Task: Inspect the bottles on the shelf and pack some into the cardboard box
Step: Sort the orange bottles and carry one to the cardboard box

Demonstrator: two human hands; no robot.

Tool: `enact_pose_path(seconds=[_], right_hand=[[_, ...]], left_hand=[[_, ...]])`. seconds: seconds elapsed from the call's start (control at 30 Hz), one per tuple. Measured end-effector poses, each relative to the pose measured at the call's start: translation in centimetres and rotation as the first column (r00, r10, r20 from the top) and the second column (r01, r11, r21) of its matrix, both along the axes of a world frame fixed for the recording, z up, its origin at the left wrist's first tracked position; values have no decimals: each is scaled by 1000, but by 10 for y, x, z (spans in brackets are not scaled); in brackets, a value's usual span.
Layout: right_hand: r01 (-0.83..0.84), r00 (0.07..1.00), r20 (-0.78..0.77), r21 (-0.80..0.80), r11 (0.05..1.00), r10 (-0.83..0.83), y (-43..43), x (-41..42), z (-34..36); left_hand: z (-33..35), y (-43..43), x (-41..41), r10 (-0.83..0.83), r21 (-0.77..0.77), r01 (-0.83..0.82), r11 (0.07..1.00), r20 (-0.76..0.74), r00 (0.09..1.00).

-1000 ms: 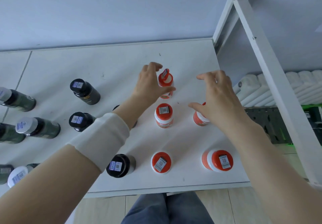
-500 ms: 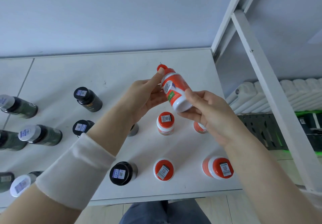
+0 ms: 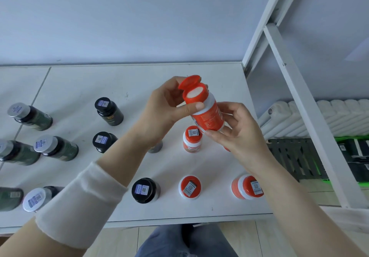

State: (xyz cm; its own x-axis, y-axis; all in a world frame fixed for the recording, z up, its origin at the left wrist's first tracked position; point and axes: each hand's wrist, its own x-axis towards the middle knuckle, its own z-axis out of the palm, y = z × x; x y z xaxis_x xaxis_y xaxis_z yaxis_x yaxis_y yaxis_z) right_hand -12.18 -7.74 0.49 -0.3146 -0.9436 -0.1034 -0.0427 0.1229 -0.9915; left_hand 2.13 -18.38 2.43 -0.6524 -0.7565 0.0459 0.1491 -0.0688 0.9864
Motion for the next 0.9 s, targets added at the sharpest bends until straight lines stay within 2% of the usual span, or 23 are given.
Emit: enact_pose_path(seconds=[0.07,0.13,0.23,0.4,0.53,0.63,0.73,0.83,0.9], right_hand=[[-18,1000,-3,-20,1000,18,1,0,0],[-31,997,-70,-35,999,29,1,0,3],[-30,993,-114,-72,997,21,3,3,8],[-25,986,-169,-69,997,13,7,4,6],[71,974,-206,-108,992,-92,13,9,7],[115,880,-437,-187,976,-187,15,15,9],[97,782,-579,-254,962,-232,17,18,10],[64,769,-601,-268,961,-219,18,20,13],[31,812,-560,-242,970,-166,19,21,17]], left_hand=[[4,6,3,-61,-108,62,992,8,998],[7,12,4,-121,-193,121,974,10,993],[9,17,6,-160,-278,158,948,18,987],[12,19,10,-147,-254,149,956,29,989],[7,24,10,-23,-107,30,994,60,998],[-1,30,8,92,-47,-87,995,103,990],[-2,32,10,49,125,-52,991,28,998],[-1,30,11,12,389,-12,921,1,1000],[-1,27,12,23,600,-7,800,-20,1000]])
